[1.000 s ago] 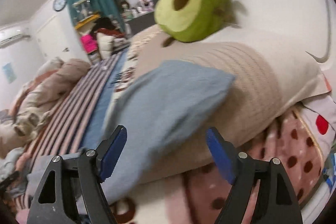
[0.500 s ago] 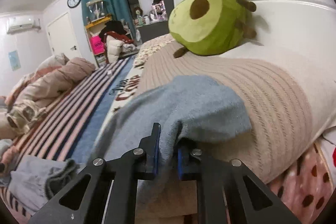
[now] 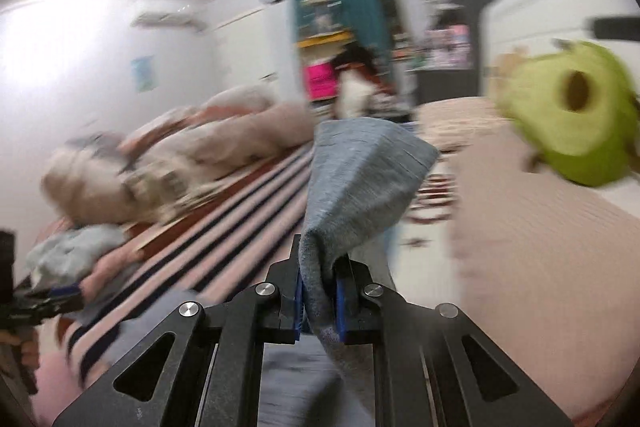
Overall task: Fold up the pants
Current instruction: 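Fold the leg hems with the right gripper over the waistband and release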
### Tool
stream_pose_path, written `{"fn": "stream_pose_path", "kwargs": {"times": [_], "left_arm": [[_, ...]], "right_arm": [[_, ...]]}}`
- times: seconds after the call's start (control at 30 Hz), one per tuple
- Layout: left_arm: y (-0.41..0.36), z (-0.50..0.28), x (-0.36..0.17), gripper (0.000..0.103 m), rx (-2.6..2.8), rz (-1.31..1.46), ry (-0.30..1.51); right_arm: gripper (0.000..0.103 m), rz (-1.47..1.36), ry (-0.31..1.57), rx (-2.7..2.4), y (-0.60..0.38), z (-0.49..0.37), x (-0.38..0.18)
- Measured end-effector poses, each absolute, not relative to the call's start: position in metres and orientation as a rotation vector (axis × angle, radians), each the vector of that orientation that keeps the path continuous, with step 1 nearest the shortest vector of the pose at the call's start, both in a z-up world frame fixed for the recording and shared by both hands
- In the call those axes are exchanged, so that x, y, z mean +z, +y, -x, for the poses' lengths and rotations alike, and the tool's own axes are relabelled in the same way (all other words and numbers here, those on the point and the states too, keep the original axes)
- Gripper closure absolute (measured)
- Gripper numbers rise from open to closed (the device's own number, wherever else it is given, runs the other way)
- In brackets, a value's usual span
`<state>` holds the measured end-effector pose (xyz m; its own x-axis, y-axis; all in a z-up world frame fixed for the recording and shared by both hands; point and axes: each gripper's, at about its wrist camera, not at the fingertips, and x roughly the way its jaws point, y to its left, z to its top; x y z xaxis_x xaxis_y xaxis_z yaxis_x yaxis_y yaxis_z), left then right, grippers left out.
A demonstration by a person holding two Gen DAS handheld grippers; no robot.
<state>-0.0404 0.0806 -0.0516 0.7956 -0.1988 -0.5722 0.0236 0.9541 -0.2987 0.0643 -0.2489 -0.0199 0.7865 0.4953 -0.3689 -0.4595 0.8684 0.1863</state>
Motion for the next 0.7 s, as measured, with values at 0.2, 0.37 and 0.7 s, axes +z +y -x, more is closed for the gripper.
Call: {"fn": "stream_pose_path", "kwargs": {"times": [0.2,0.37,0.7], "left_arm": [[0.095,0.053,-0.059,0.032,-0.138,0.315,0.641],[0.091,0.052,-0.063,0.032,-0.180,0.295,0.663],[0.045,0.005,-0.067,0.031,-0.326,0.330,0.723]], "right_arm": [[0.093,0.128,0.739,0.892,-0.125,-0.064,-0.070],[0.069,0.176,0.905,1.001,-0.101,-0.059,-0.104],[0.048,0.005,0.776,0.844,-0.192,-0.044,-0.068]]}}
